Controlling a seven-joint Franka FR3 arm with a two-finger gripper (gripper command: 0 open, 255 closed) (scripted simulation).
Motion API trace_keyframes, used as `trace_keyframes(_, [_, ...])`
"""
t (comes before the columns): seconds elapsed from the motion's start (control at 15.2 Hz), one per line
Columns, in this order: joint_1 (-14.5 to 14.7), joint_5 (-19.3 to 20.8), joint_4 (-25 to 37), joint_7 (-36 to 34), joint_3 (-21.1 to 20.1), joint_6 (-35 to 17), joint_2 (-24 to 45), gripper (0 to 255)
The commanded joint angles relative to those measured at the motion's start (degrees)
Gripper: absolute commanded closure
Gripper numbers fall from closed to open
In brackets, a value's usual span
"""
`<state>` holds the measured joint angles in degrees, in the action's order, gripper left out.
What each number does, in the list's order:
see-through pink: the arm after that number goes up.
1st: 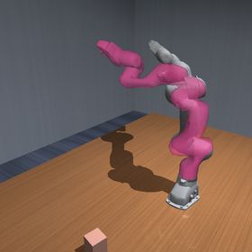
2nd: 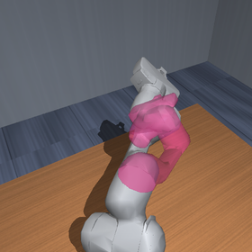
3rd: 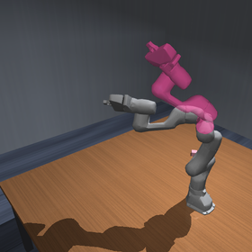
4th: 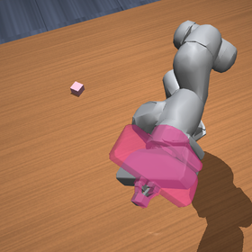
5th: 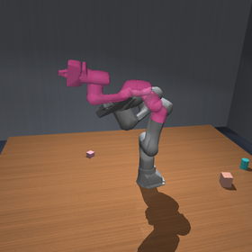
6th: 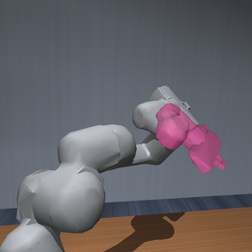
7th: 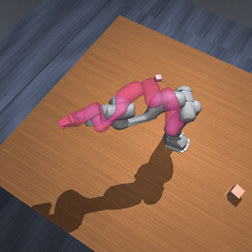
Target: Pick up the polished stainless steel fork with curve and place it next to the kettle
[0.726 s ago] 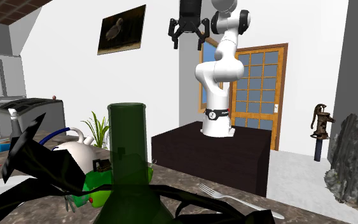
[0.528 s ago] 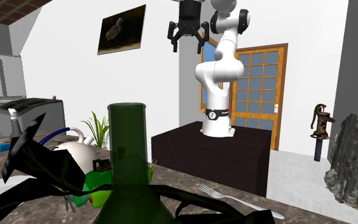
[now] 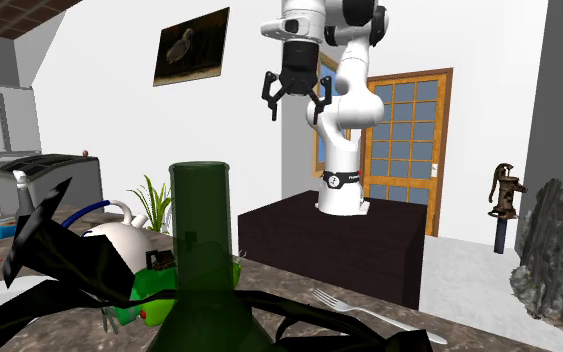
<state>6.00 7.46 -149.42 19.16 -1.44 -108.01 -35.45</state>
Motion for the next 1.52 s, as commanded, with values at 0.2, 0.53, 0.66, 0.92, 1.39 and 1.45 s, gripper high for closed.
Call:
trace_keyframes(0.2, [2.7, 0.4, -3.3, 5.1, 0.2, -11.9, 7.8, 0])
trace_keyframes(0.53, [5.1, 1.0, -5.1, 9.8, 0.0, -23.7, 17.1, 0])
trace_keyframes(0.66, [5.9, 1.3, -5.4, 11.6, -0.3, -28.3, 21.2, 0])
trace_keyframes(0.92, [7.4, 2.5, -5.0, 14.7, -1.1, -37.3, 30.0, 0])
trace_keyframes(1.39, [9.7, 8.1, -1.8, 17.5, -2.5, -51.0, 46.4, 0])
trace_keyframes(1.45, [10.2, 9.4, -1.1, 17.5, -2.4, -52.7, 48.7, 0])
